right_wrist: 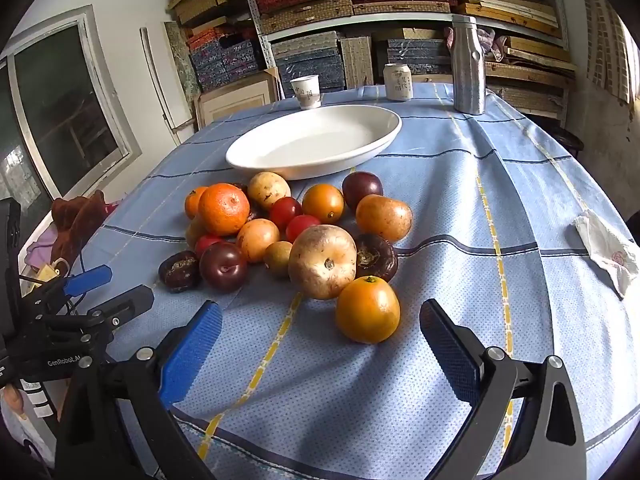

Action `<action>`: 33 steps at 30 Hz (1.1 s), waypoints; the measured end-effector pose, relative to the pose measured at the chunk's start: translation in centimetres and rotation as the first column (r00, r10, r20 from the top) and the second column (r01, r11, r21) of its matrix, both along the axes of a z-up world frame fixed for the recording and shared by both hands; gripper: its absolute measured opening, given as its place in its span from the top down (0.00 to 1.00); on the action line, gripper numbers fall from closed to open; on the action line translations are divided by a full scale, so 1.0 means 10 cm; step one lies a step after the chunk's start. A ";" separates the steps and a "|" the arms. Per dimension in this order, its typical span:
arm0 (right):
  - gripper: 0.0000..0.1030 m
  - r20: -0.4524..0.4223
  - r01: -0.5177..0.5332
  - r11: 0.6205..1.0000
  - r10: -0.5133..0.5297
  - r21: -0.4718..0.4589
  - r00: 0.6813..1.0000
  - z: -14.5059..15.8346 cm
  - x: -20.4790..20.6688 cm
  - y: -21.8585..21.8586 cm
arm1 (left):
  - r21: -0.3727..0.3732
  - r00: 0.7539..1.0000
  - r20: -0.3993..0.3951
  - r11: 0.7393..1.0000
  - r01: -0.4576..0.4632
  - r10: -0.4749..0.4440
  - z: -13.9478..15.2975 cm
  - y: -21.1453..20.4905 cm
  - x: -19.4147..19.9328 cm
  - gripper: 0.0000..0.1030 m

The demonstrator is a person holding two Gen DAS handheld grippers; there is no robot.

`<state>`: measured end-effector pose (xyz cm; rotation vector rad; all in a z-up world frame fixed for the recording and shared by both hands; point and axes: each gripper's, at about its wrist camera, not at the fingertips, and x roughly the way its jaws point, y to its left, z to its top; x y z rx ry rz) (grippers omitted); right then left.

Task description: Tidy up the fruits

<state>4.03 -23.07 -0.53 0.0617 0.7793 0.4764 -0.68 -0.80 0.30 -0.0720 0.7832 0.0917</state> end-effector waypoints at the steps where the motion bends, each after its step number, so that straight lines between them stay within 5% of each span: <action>1: 0.03 -0.001 0.000 1.000 0.000 0.000 1.000 0.00 0.01 0.00 | 0.000 1.000 0.000 1.000 0.001 -0.001 0.00 0.00 0.00 0.04; 33: 0.03 -0.006 -0.006 1.000 0.006 0.015 1.000 -0.02 0.01 0.01 | -0.003 1.000 -0.002 1.000 0.000 0.000 -0.02 0.00 0.00 0.04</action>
